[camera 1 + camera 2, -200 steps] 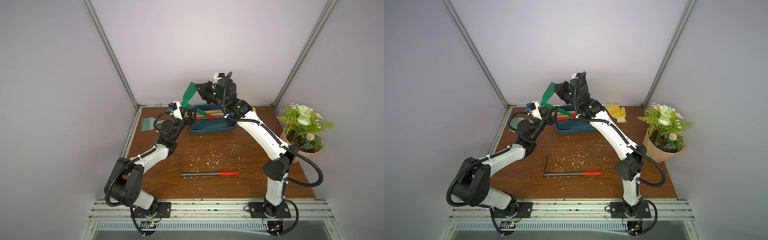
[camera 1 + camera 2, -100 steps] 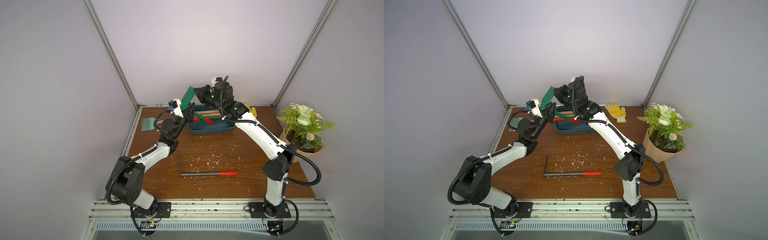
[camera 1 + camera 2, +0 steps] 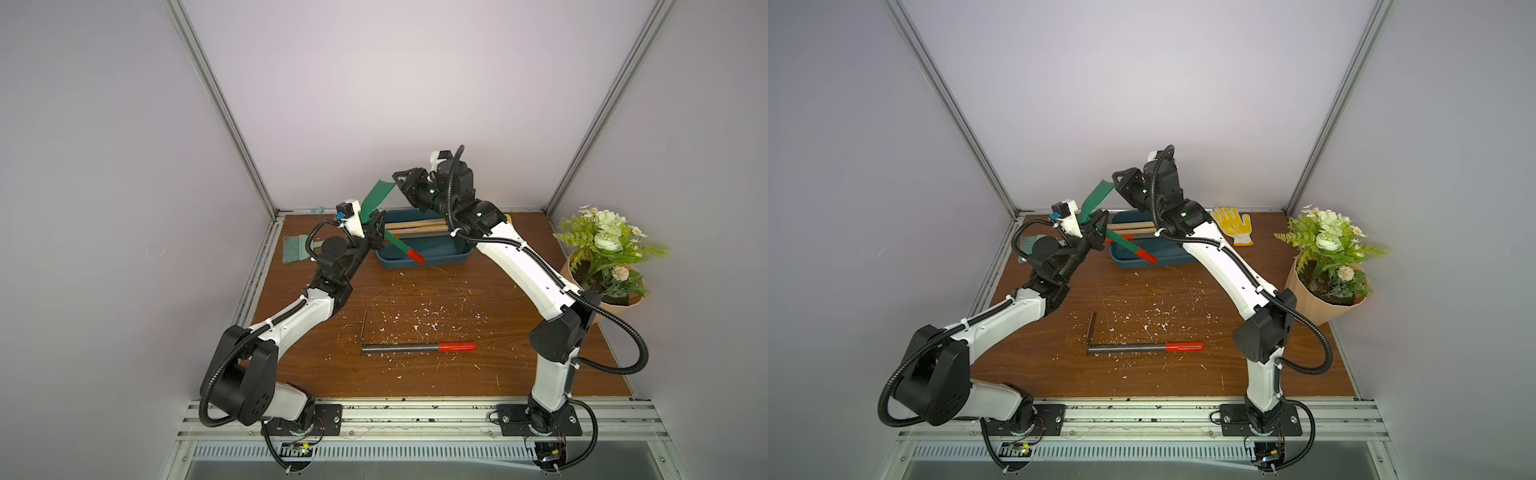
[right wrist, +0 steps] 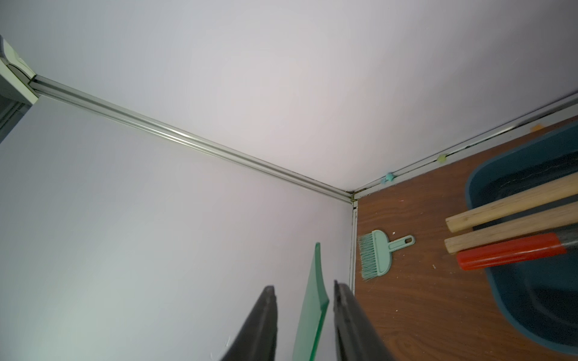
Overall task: Put the small hoe into the storage box
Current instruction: Place the hoe in the storage box.
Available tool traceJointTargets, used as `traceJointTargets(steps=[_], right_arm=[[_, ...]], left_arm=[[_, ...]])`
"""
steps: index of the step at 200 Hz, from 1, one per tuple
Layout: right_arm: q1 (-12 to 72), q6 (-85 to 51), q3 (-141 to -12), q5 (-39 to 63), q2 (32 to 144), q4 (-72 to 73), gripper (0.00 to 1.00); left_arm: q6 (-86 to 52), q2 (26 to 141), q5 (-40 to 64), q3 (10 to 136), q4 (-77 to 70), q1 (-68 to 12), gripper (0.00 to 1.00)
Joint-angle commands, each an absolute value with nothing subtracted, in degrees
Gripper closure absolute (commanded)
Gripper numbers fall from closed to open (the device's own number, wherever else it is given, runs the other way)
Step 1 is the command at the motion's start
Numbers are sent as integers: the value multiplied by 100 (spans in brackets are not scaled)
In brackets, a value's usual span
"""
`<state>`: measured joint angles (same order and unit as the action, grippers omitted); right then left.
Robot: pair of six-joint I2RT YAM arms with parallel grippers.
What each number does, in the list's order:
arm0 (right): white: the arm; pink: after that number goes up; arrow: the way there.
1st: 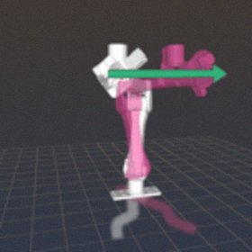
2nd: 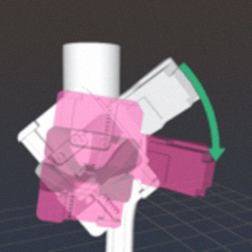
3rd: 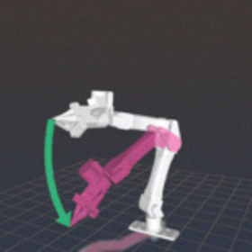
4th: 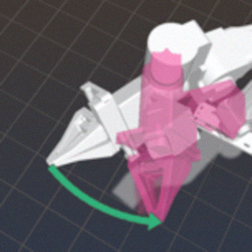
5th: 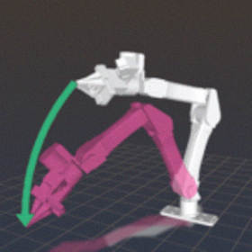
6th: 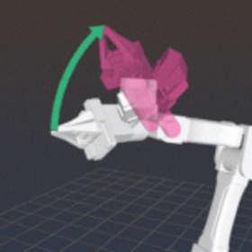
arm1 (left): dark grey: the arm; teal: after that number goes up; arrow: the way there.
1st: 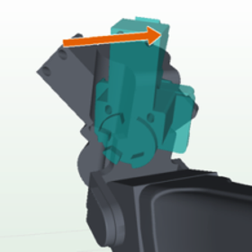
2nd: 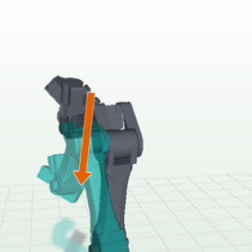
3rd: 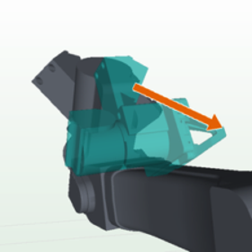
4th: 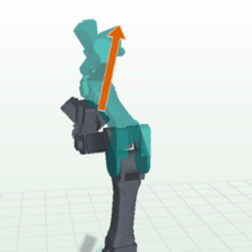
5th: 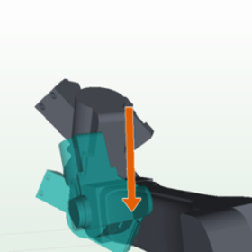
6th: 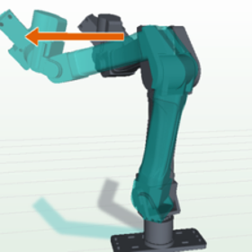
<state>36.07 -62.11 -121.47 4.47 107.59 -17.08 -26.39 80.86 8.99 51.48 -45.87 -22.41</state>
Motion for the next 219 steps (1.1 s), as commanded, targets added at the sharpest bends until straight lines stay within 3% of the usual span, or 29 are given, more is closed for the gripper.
traceJointTargets(steps=[1, 44, 121, 164, 219], right_arm=[[3269, -5471, -12230, 571, 10206, -2011, 65], [3182, -3435, -12753, 266, 10142, -3330, 65], [3187, -154, -12665, 140, 9752, -4578, 73], [3340, 1034, -11475, 65, 9054, -3976, 72], [3950, 2110, -10634, 202, 8855, -3546, 73]], left_arm=[[-2953, 7830, 1519, 5899, -4100, -1766, 100], [-3024, 7900, 2091, 7090, -2126, -1311, 100], [-388, 9654, 3463, 11177, 3270, -1300, 100], [708, 9906, 3868, 11803, 4683, -1293, 100], [853, 9625, 4605, 11150, 4746, -1336, 100]])
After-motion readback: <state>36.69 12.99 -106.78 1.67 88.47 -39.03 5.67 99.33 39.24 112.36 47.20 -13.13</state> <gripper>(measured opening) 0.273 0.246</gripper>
